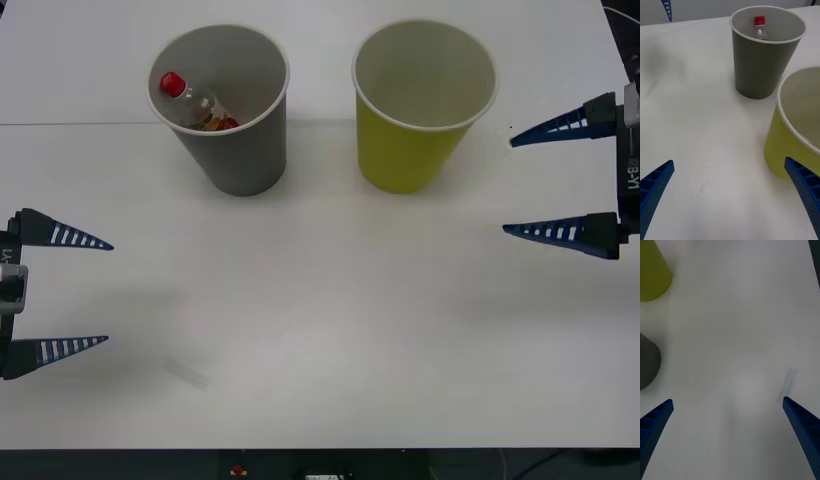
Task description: Put the can into the green bin and the plastic bottle into the gray bin
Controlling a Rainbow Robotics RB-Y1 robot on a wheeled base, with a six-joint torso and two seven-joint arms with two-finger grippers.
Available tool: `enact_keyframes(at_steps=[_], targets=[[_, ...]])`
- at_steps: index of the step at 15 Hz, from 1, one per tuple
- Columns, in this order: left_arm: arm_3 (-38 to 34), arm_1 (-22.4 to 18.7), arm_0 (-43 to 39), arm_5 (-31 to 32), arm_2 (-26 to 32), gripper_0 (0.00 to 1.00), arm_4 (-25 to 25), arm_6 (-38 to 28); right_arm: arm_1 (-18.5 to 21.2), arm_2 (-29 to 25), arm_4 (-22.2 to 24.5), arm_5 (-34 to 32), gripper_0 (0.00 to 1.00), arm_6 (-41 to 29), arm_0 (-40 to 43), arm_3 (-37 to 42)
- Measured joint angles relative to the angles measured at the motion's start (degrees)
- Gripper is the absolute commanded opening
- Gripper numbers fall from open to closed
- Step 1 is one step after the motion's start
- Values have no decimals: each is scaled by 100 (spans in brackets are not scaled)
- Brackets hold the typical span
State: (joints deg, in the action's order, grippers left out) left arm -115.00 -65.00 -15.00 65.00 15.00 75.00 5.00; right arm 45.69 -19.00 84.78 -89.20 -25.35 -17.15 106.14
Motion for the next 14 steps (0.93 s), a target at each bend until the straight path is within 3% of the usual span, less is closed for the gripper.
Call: enact_keyframes(at_steps=[7,14], targets=[[0,0,0,0,0,100,0,0,60,-388,-175,-1,100,459,932,207],[0,0,0,0,0,100,0,0,62,-465,-269,0,100,726,1126,209]])
